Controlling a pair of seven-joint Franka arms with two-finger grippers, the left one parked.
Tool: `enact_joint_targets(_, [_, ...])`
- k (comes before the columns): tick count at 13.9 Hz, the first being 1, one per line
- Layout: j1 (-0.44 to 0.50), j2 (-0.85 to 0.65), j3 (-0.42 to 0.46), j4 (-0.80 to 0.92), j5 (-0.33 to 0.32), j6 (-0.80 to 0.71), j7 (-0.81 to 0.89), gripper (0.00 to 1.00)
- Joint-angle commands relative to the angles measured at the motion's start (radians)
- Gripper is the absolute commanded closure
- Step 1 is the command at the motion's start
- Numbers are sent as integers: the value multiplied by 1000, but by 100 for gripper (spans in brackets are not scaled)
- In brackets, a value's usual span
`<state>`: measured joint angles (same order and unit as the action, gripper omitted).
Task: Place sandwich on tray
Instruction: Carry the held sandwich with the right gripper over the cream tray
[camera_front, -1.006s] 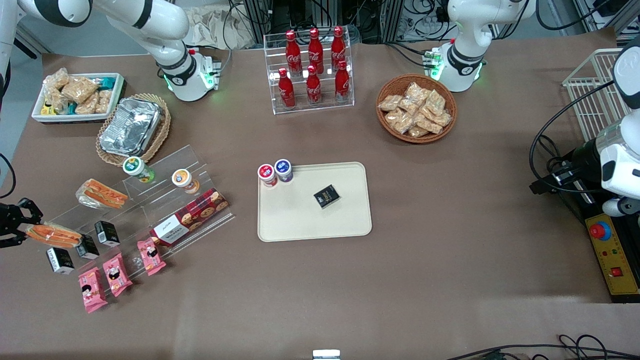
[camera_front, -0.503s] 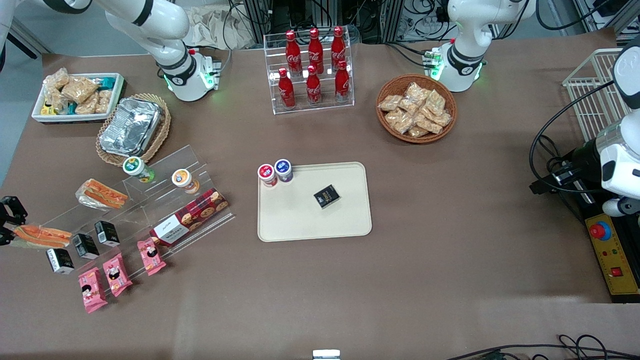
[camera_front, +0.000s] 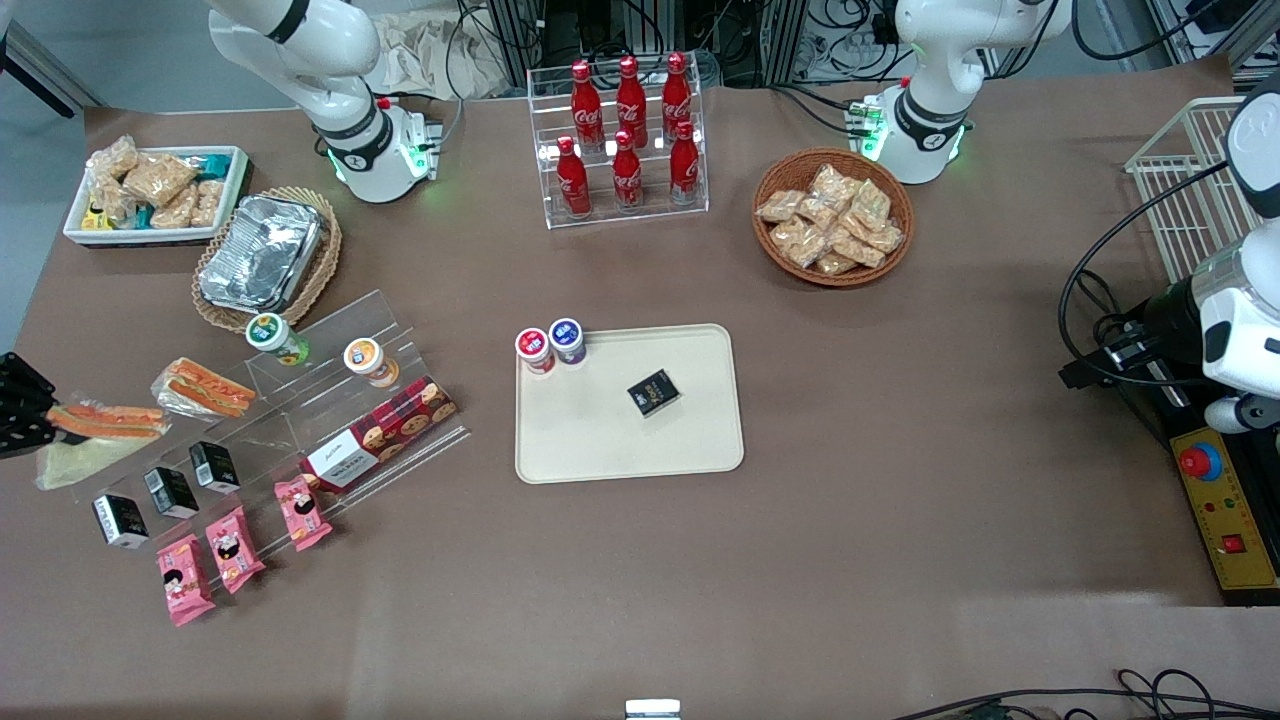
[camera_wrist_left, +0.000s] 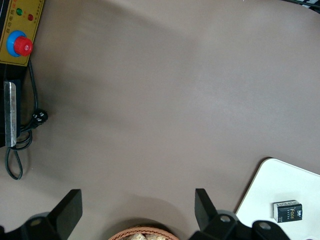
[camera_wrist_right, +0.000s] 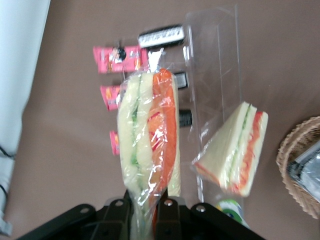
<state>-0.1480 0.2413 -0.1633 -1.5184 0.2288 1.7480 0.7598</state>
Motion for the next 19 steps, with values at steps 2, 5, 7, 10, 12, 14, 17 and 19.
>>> enact_joint_targets(2, [138, -4, 2, 89, -106, -131, -14, 92])
enact_joint_targets(5, [238, -4, 2, 129, -196, -189, -23, 92])
enact_joint_targets(7, [303, -4, 2, 129, -264, -199, -43, 91])
enact_joint_targets(10, [307, -10, 8, 129, -237, -196, -161, 93])
enact_joint_targets(12, [326, -10, 28, 130, -229, -165, -275, 93])
enact_joint_targets(14, [331, -10, 65, 129, -229, -137, -307, 93])
enact_joint_targets(17, [340, -8, 99, 129, -224, -108, -443, 93])
enact_joint_targets(19, [349, -4, 125, 126, -215, -105, -500, 93])
